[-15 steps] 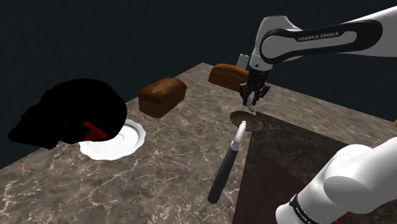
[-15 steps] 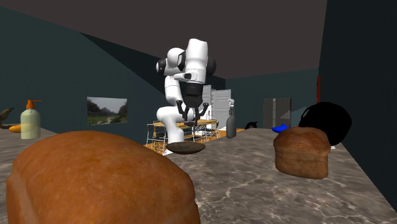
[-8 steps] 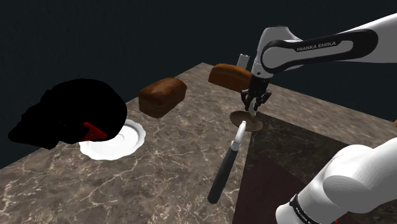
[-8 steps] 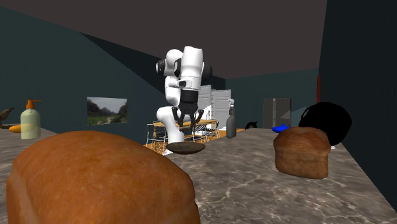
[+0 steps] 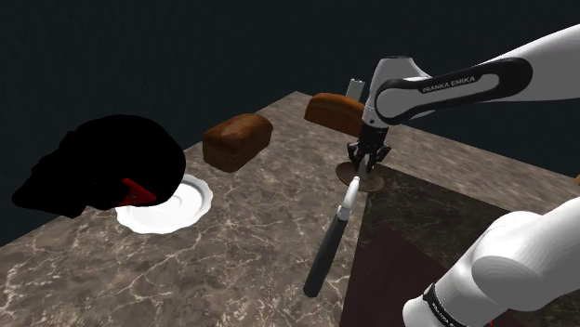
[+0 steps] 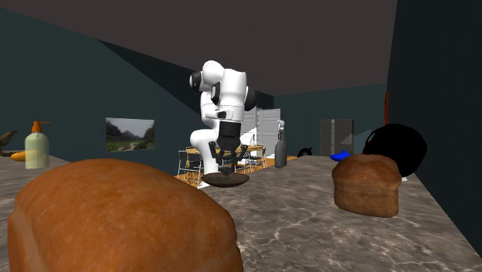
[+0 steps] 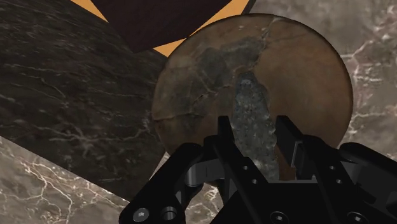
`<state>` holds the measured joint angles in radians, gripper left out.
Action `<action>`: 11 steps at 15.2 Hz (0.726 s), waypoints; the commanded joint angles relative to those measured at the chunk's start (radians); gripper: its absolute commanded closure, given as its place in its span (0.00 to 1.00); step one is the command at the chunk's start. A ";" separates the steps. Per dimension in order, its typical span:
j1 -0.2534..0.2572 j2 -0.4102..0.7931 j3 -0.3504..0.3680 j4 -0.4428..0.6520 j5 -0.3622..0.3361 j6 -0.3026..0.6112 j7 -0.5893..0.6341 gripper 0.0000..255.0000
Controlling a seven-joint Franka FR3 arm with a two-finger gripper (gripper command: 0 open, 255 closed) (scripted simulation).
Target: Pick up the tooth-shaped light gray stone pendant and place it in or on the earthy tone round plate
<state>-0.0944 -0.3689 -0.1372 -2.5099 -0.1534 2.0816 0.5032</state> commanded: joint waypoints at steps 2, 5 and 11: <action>-0.002 0.020 -0.004 -0.025 -0.003 0.046 0.001 1.00; -0.002 0.020 -0.004 -0.025 -0.003 0.046 0.001 1.00; -0.002 0.020 -0.004 -0.025 -0.003 0.046 0.001 0.00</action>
<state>-0.0961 -0.3490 -0.1411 -2.5350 -0.1566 2.1273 0.5046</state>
